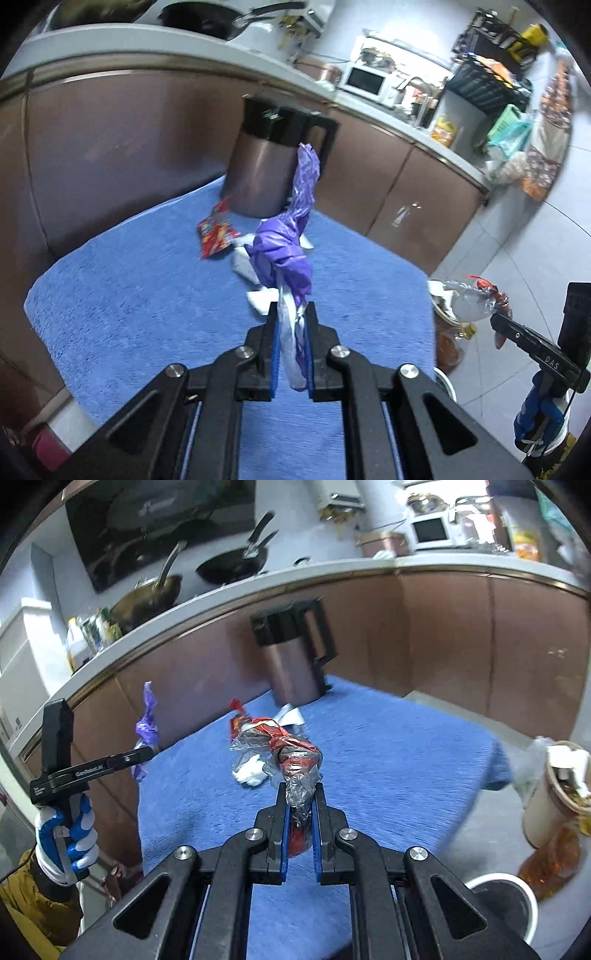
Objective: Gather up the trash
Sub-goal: 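Carry both items over the bin and open both tools to drop them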
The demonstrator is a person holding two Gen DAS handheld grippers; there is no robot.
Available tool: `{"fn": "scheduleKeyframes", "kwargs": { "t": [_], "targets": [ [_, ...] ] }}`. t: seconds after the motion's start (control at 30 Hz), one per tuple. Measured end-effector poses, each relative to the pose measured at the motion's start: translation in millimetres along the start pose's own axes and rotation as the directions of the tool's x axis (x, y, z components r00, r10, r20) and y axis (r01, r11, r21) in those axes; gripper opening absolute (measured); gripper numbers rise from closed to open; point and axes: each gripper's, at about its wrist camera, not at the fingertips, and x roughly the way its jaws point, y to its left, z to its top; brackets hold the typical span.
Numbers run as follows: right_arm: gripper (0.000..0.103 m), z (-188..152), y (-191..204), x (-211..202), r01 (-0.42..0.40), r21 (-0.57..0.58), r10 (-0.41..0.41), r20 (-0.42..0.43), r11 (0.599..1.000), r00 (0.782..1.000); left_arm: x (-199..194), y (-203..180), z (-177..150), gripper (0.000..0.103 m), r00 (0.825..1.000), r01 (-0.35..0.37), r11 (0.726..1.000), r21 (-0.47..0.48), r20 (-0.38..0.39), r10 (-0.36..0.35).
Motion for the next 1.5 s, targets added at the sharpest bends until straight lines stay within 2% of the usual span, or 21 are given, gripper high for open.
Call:
{"fn": "scheduleKeyframes", "kwargs": {
  "t": [0.2,0.4,0.57,0.63,0.83,0.97,1.13,1.27,1.5],
  "targets": [
    [0.01,-13.9,-29.5,-50.5,0.082,0.067,-0.086,0.065,0.994,0.994,-9.1,-42.0,1.6,0.01,0.998,0.067,0.995,0.067,0.01,-0.068],
    [0.01,-30.9,-50.8,-88.2,0.179,0.108,-0.19,0.099,0.978,0.977,-12.7,-83.7,-1.3,0.01,0.99,0.139,0.981,0.132,-0.002,-0.14],
    [0.01,-52.0,-79.2,-99.0,0.242,0.195,-0.261,0.079,0.95,0.962,2.2,-131.4,-10.1,0.01,0.978,0.205,0.954,0.218,-0.07,-0.194],
    [0.01,-66.5,-99.2,-97.7,0.272,0.255,-0.293,0.048,0.928,0.955,12.7,-150.4,-15.5,0.01,0.972,0.232,0.94,0.249,-0.106,-0.212],
    [0.01,-105.7,-147.4,-97.5,0.345,0.379,-0.359,-0.037,0.858,0.933,53.5,-222.8,-43.9,0.01,0.939,0.322,0.877,0.357,-0.236,-0.248],
    [0.01,-129.7,-177.3,-95.9,0.407,0.429,-0.405,-0.099,0.807,0.909,89.1,-274.3,-68.9,0.01,0.905,0.386,0.827,0.409,-0.34,-0.255],
    [0.012,-154.1,-208.8,-82.0,0.441,0.475,-0.414,-0.167,0.761,0.895,131.8,-326.6,-98.3,0.01,0.862,0.446,0.775,0.447,-0.447,-0.239],
    [0.013,-172.6,-233.2,-68.4,0.455,0.513,-0.404,-0.215,0.728,0.889,165.4,-353.6,-115.8,0.011,0.834,0.476,0.751,0.459,-0.507,-0.219],
    [0.014,-194.6,-268.9,-47.7,0.483,0.548,-0.394,-0.28,0.683,0.875,213.2,-381.3,-132.6,0.013,0.793,0.51,0.74,0.438,-0.572,-0.208]
  ]
}}
